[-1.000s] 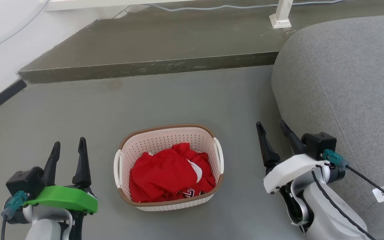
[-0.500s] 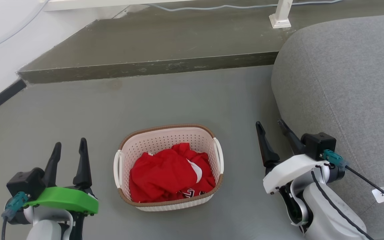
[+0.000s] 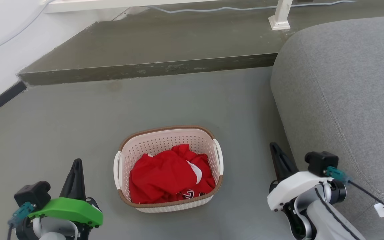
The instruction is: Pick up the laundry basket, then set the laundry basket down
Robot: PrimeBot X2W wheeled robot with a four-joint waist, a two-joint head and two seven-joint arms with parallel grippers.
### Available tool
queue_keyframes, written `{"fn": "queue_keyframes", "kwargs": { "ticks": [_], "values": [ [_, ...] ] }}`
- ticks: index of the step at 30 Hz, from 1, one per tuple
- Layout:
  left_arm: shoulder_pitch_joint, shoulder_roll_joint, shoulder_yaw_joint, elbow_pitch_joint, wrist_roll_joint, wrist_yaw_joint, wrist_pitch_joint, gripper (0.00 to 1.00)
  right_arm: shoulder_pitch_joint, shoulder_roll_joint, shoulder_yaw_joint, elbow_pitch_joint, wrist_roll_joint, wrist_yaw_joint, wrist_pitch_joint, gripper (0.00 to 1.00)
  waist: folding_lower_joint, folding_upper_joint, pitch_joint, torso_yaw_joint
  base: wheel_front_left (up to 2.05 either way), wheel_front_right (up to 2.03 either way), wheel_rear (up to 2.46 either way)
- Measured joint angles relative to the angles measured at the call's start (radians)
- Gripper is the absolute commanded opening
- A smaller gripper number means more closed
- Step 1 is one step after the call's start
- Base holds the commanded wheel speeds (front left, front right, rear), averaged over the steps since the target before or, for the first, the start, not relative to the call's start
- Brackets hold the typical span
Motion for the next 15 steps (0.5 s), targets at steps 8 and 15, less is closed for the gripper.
{"fn": "queue_keyframes", "kwargs": {
  "ticks": [8, 15],
  "values": [
    [0.000, 0.000, 0.010, 0.002, -0.109, 0.000, 0.034, 0.00, 0.001, 0.004, -0.043, -0.016, 0.111, 0.016, 0.028, 0.00, 0.0000, 0.0000, -0.009, -0.001, 0.00, 0.00, 0.00],
    [0.000, -0.001, 0.025, 0.003, -0.174, 0.000, 0.055, 0.00, 0.006, 0.008, -0.077, -0.025, 0.180, 0.027, 0.045, 0.00, 0.0000, 0.0000, -0.015, -0.001, 0.00, 0.00, 0.00]
  ]
}}
